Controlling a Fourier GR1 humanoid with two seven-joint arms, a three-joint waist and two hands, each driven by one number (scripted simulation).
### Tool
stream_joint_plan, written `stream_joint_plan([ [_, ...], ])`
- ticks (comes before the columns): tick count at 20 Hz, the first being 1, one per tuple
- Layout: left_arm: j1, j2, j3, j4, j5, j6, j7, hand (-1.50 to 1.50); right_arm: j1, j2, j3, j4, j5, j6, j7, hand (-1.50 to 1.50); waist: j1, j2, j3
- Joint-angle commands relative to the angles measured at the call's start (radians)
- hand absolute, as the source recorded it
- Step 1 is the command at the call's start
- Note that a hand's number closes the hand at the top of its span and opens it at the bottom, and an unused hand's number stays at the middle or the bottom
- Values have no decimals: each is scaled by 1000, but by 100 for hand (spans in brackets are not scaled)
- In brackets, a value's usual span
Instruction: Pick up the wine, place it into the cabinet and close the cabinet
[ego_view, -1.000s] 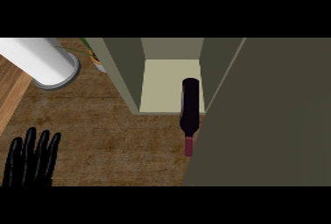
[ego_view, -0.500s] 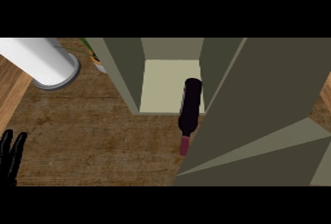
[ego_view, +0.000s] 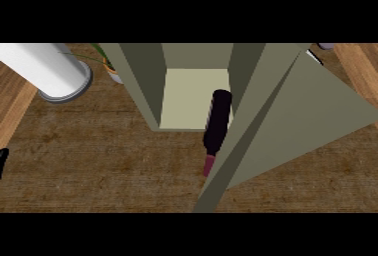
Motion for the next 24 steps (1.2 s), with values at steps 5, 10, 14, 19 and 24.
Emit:
stream_joint_plan([
  [5, -45, -24, 15, 30, 33, -45, 42, -150, -220, 46, 213, 72, 127, -195, -15, 150, 1, 1, -1],
  [10, -68, 1, 66, 42, 68, -82, 89, -150, -380, 44, 143, 167, 117, -265, 3, 150, 16, 6, -1],
  [14, -71, -21, 40, -10, 58, -61, 107, -150, -504, 42, 38, 201, -3, -283, 55, 150, 31, 10, -1],
  [19, -153, -36, 51, 59, 74, -59, 137, -150, -665, 43, -47, 284, -123, -360, 38, 150, 34, 13, -1],
  [24, -213, -73, 45, 105, 52, -29, 154, -150, -908, 48, -116, 494, -232, -445, -13, 150, 22, 13, 0],
])
